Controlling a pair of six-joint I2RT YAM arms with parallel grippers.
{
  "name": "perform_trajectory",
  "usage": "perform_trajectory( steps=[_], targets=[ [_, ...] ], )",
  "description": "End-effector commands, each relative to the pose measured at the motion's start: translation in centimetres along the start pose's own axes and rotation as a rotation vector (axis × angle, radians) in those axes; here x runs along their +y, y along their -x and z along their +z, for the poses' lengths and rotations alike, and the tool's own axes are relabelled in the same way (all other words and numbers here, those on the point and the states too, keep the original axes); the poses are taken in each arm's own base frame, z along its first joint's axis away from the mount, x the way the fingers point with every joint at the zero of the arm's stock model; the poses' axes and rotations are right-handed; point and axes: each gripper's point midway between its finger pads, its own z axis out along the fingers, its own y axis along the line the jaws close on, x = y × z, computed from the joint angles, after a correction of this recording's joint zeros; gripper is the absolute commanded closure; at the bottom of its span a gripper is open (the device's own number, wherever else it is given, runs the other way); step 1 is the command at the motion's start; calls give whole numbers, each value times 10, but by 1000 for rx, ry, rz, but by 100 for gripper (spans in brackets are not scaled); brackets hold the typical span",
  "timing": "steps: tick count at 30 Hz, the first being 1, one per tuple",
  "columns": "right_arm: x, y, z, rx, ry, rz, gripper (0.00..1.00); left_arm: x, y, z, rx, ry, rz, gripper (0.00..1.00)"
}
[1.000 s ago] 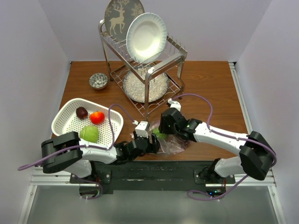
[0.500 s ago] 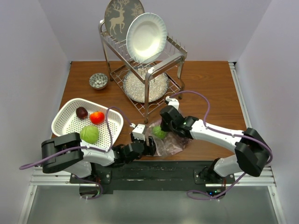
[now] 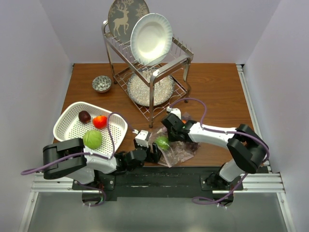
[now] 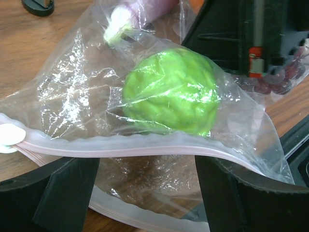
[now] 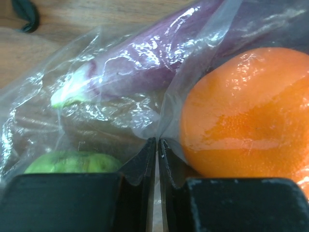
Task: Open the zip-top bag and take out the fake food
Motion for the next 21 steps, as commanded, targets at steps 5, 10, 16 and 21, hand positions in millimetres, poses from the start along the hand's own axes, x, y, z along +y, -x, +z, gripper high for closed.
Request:
perform_trajectory(
  steps=[5,10,16,21],
  targets=[
    [15,-6,-28,9,180,-57,85,-16,26,8,-95,-2,9,14],
    [24,-18,-31,41,249,-113,79,-26,39,15,-132,-2,32,9],
    [32,-26,-33,54,293,-143,71,-34,44,24,-141,6,62,7],
    [36,-31,-40,57,317,-194,67,-33,42,31,-142,31,76,7]
  ],
)
